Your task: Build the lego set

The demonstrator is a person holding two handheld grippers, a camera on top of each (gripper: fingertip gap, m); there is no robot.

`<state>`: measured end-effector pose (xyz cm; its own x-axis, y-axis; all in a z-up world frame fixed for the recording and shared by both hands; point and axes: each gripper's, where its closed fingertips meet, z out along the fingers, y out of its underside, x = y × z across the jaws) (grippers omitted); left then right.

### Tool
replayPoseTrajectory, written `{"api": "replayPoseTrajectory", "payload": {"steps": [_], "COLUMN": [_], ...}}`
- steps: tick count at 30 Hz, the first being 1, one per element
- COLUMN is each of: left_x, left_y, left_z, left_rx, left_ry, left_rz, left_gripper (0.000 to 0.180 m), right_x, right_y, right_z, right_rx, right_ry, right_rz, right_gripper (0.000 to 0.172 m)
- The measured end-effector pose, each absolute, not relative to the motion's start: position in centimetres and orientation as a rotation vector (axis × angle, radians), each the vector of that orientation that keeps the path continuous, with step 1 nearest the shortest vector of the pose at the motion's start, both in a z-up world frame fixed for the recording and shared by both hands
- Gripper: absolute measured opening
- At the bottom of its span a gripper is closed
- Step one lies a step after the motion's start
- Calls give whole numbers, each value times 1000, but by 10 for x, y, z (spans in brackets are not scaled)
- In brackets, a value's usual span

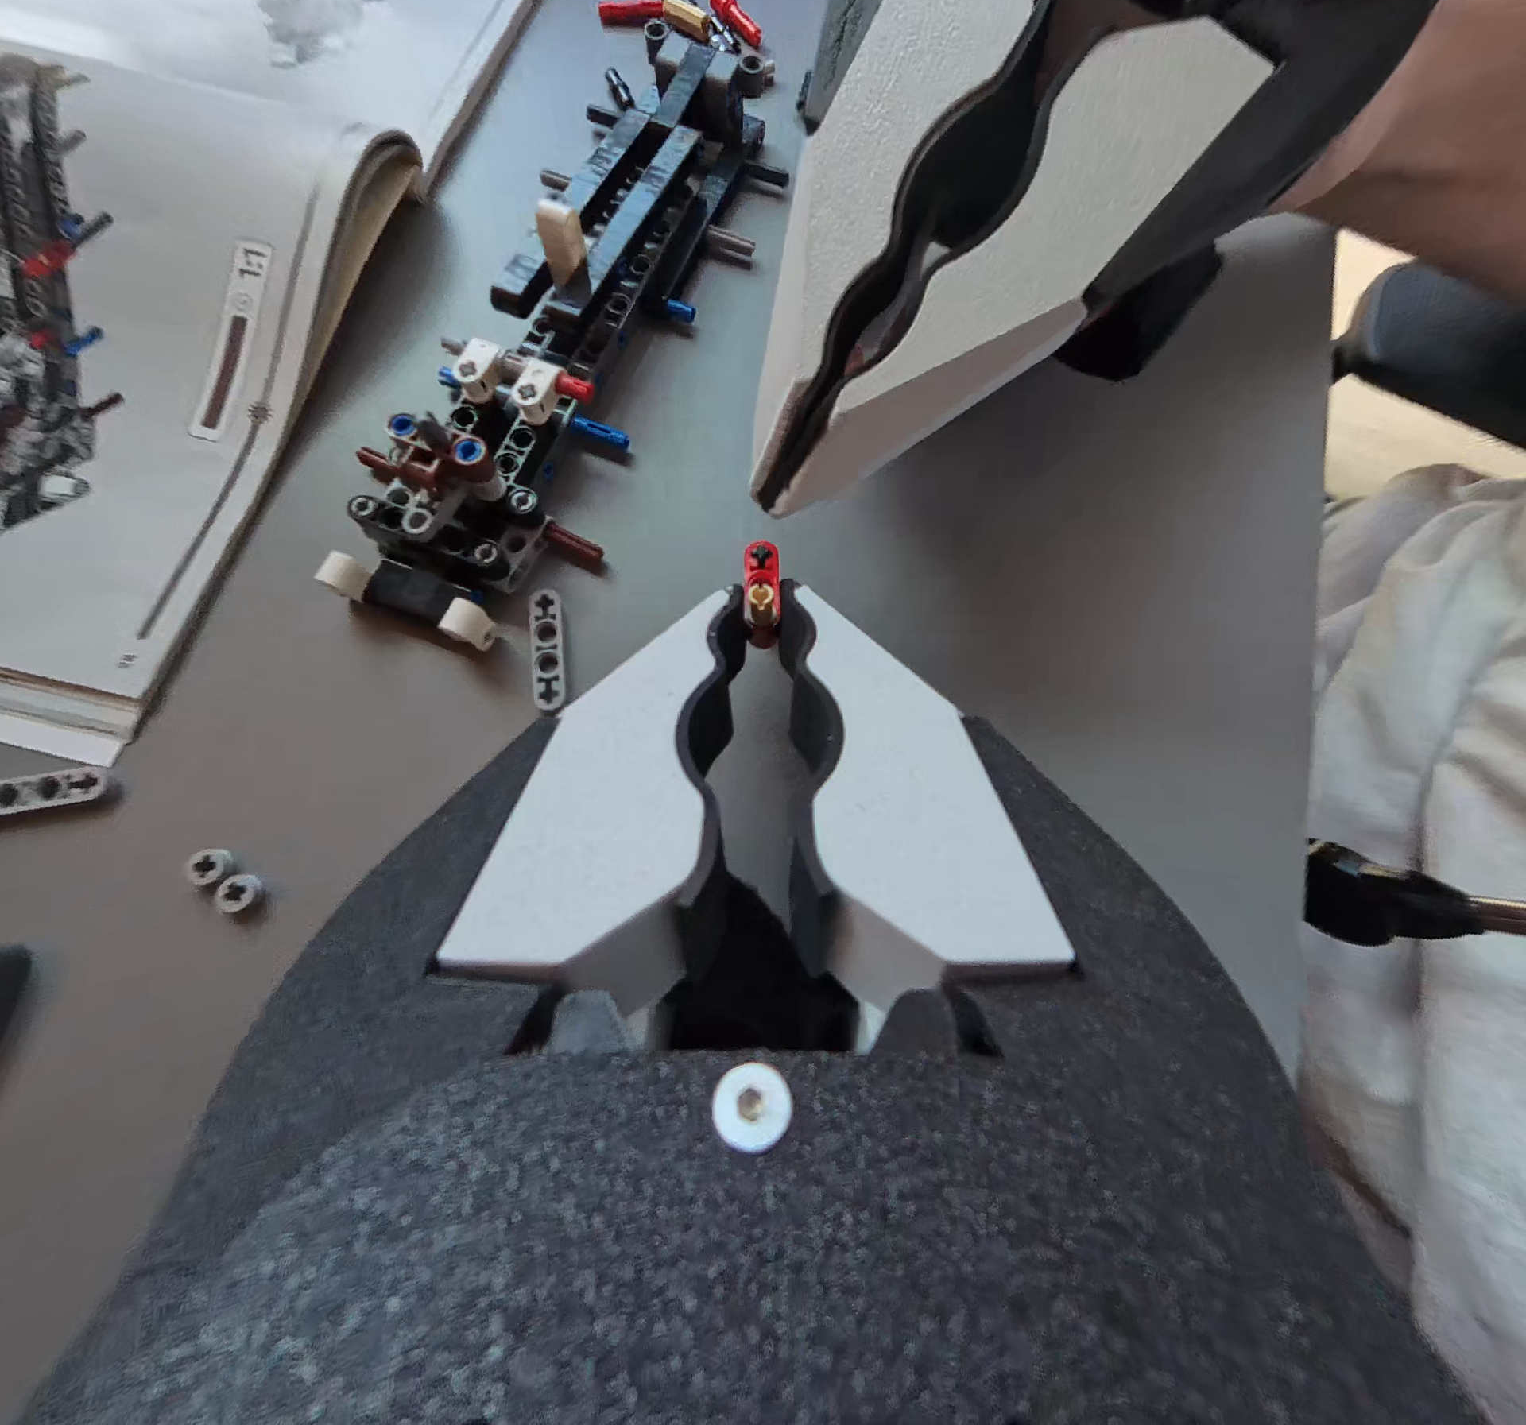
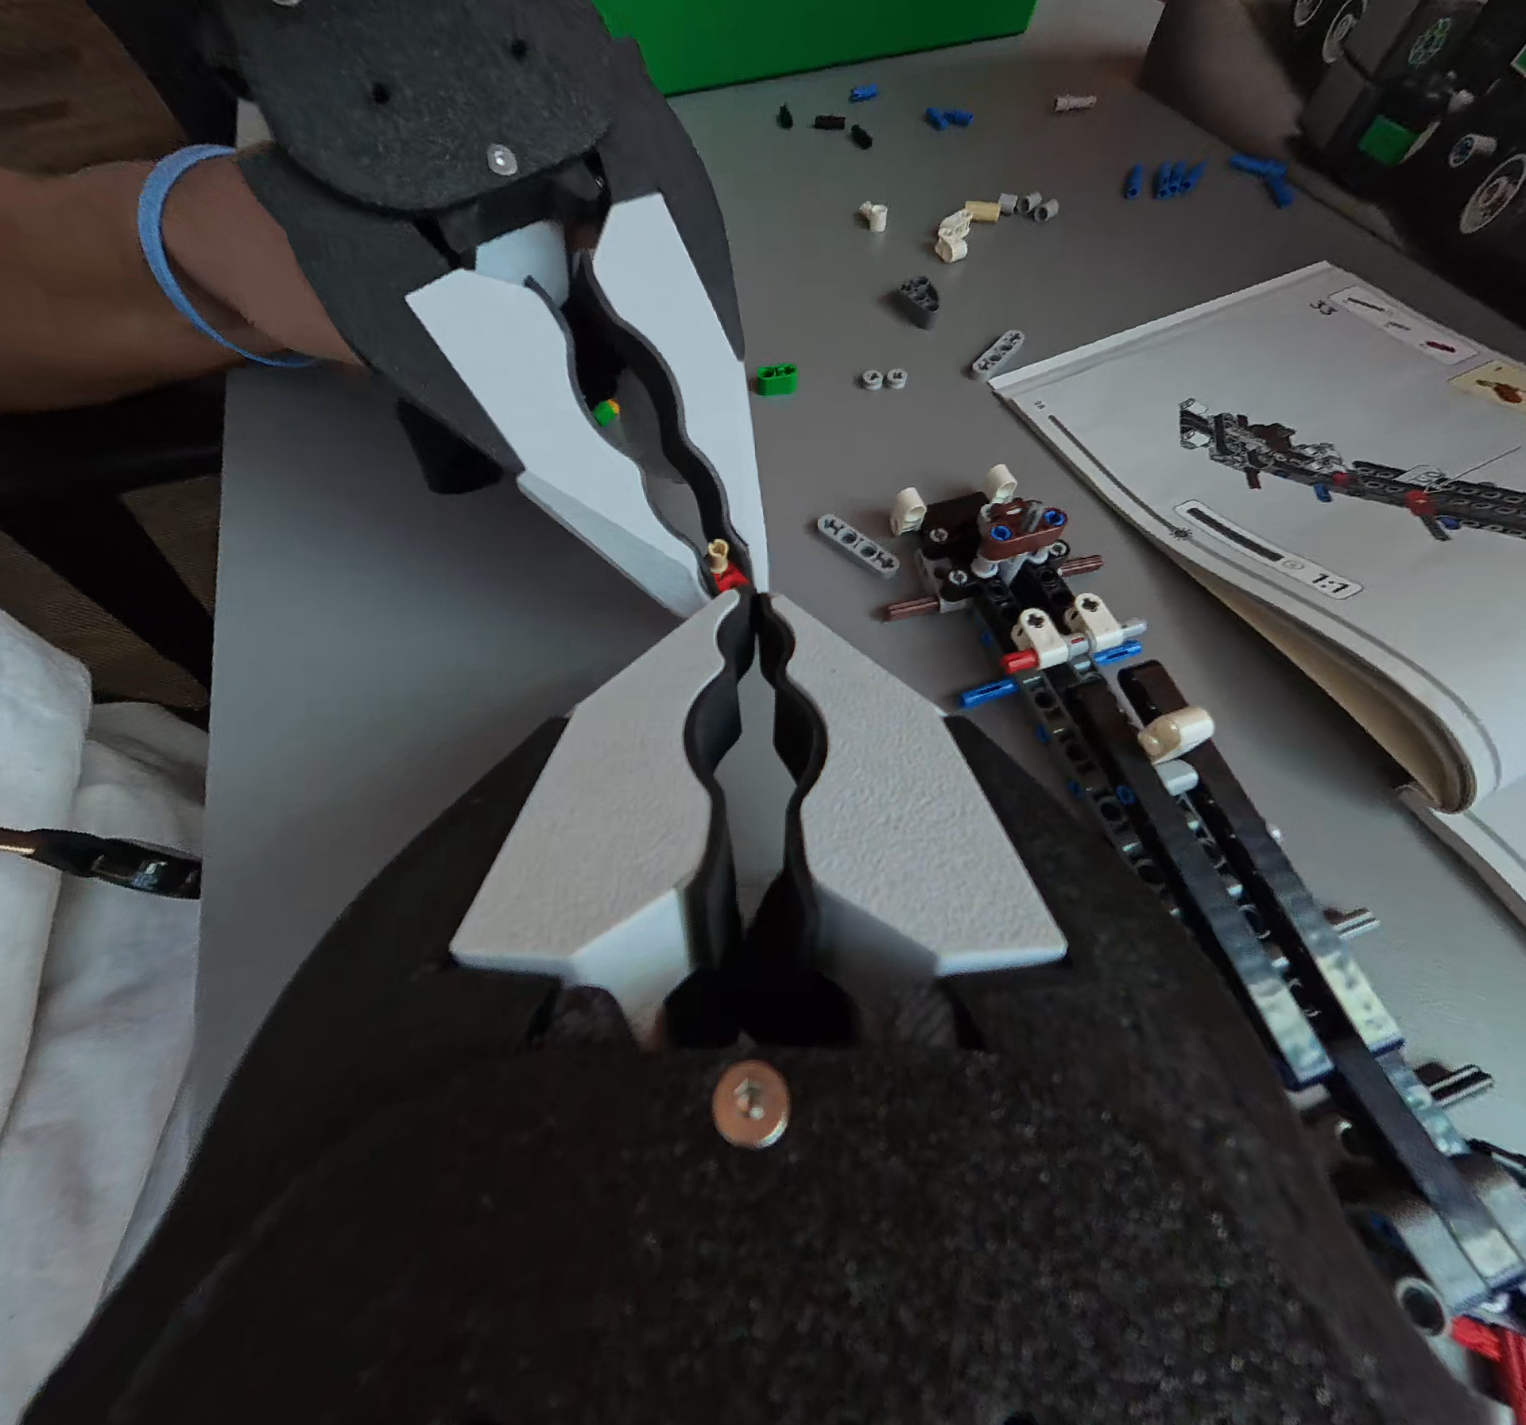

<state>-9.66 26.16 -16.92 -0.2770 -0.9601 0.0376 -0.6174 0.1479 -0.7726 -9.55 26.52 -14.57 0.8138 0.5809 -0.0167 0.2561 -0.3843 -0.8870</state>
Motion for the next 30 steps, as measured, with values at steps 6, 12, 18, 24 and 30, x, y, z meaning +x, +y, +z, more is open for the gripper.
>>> {"api": "replayPoseTrajectory", "payload": {"steps": [6,12,18,24,30], "left_x": [-95,-97,-98,-98,-97], "left_y": [268,267,266,266,265], "left_z": [-169,-170,-171,-171,-171], "left_rx": [-1673,-1585,-1550,-1517,-1487], "left_ry": [1958,1991,2002,2004,2006], "left_rz": [-1186,-1134,-1109,-1075,-1049], "left_gripper": [6,6,6,6,6], "right_x": [-87,-94,-97,-99,-99], "right_y": [269,274,275,273,275], "right_z": [-148,-149,-152,-153,-153], "right_rx": [-1982,-1931,-1945,-1933,-1918], "right_ry": [-715,-800,-822,-839,-856], "right_rz": [431,320,277,248,198], "right_gripper": [0,0,0,0,0]}}
